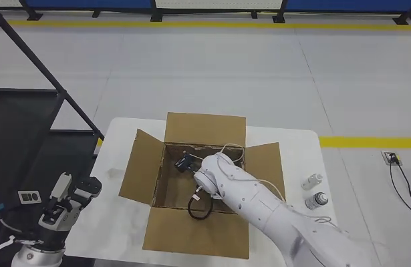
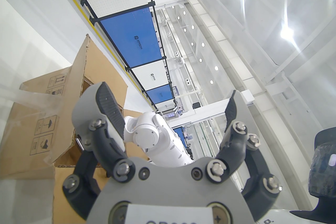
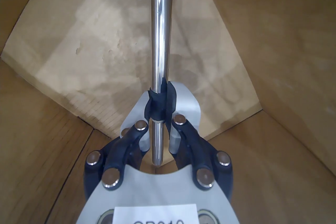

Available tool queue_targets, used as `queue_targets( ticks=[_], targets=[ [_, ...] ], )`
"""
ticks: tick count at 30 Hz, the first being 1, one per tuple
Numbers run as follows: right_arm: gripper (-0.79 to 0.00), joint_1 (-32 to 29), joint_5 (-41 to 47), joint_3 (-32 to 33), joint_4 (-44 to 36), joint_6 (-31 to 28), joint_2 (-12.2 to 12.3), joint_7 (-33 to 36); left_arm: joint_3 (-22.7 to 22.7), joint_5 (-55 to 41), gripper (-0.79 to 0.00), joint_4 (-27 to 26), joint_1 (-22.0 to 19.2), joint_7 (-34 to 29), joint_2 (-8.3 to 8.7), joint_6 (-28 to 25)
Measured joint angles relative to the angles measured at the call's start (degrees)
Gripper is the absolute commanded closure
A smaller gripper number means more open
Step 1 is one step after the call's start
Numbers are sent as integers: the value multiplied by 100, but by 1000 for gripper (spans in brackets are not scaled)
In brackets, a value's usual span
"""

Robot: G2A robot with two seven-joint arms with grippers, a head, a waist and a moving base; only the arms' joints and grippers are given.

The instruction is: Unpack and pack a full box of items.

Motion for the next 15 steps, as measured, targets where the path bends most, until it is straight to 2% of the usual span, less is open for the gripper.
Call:
queue_targets(
  ticks=[1,4,7,15],
  targets=[
    [-243,14,18,1,113,-60,-53,-12,0,0,-785,0,0,0,0,0],
    [-332,60,54,11,446,-213,-215,-60,0,0,-785,0,0,0,0,0],
    [-366,102,66,26,729,-324,-347,-107,0,0,-785,0,0,0,0,0],
    [-363,184,43,113,1155,-689,-546,-416,0,0,-785,0,0,0,0,0]
  ],
)
